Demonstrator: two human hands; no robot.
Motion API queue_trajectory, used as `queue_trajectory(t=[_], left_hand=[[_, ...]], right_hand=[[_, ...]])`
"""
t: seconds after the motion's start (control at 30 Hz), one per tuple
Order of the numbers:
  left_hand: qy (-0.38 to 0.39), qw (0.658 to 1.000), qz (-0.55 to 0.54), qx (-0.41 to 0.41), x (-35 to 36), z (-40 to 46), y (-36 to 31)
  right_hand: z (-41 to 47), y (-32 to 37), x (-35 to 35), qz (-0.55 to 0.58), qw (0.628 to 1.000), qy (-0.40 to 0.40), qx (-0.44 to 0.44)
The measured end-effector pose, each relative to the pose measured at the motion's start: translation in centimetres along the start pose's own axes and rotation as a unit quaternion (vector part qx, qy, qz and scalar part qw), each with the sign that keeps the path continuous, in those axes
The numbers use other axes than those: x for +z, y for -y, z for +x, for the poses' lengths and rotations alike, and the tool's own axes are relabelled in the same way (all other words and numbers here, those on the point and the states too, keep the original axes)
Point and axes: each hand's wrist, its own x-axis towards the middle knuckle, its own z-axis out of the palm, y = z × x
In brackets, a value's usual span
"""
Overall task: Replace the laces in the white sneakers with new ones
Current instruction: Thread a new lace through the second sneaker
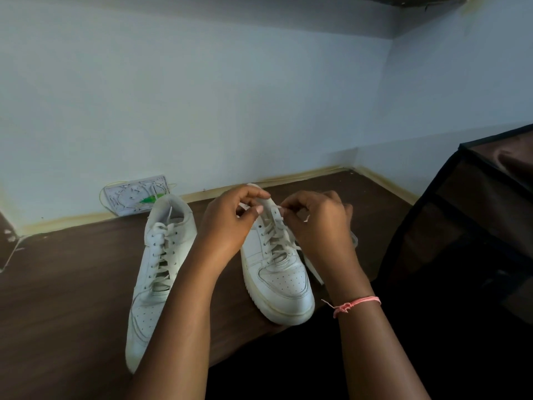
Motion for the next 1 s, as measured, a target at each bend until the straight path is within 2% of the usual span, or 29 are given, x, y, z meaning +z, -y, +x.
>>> queue_trajectory(t=[0.1,0.2,0.33,0.5,0.63,0.7,0.77,0.83,0.93,1.0], left_hand=[[0.026,0.993,0.111,-0.012,1.1,0.0,2.0],[0.057,0.98,0.189,-0.03,2.3,-0.4,3.4],[0.046,0.986,0.156,-0.02,2.0,-0.1,3.7],[0.024,0.992,0.122,-0.006,1.6,0.0,4.0],[0.016,0.993,0.115,-0.015,1.4,0.1,4.1],[0.011,0.995,0.1,-0.015,1.2,0.1,4.2],[0.006,0.997,0.073,-0.015,1.0,0.2,4.3],[0.005,0.998,0.058,-0.02,0.8,0.1,4.4],[0.001,0.999,0.048,-0.025,1.0,0.0,4.4],[-0.002,0.999,0.035,-0.026,1.3,-0.1,4.4]], right_hand=[[-0.6,-0.7,0.9,-0.081,0.995,0.054,0.004],[-1.0,-0.7,2.4,-0.09,0.993,0.074,-0.013],[-1.2,0.1,3.8,-0.072,0.995,0.059,-0.019],[-1.4,0.6,4.3,-0.111,0.991,0.072,-0.028],[-0.6,1.0,4.5,-0.145,0.981,0.084,-0.099],[-0.1,0.7,4.9,-0.149,0.978,0.101,-0.105],[0.0,0.0,5.3,-0.096,0.99,0.083,-0.06],[-0.3,-0.4,5.4,0.017,0.996,0.088,0.022],[-1.0,-0.6,5.3,0.201,0.96,0.119,0.154],[-1.3,-0.7,5.5,0.268,0.94,0.11,0.182]])
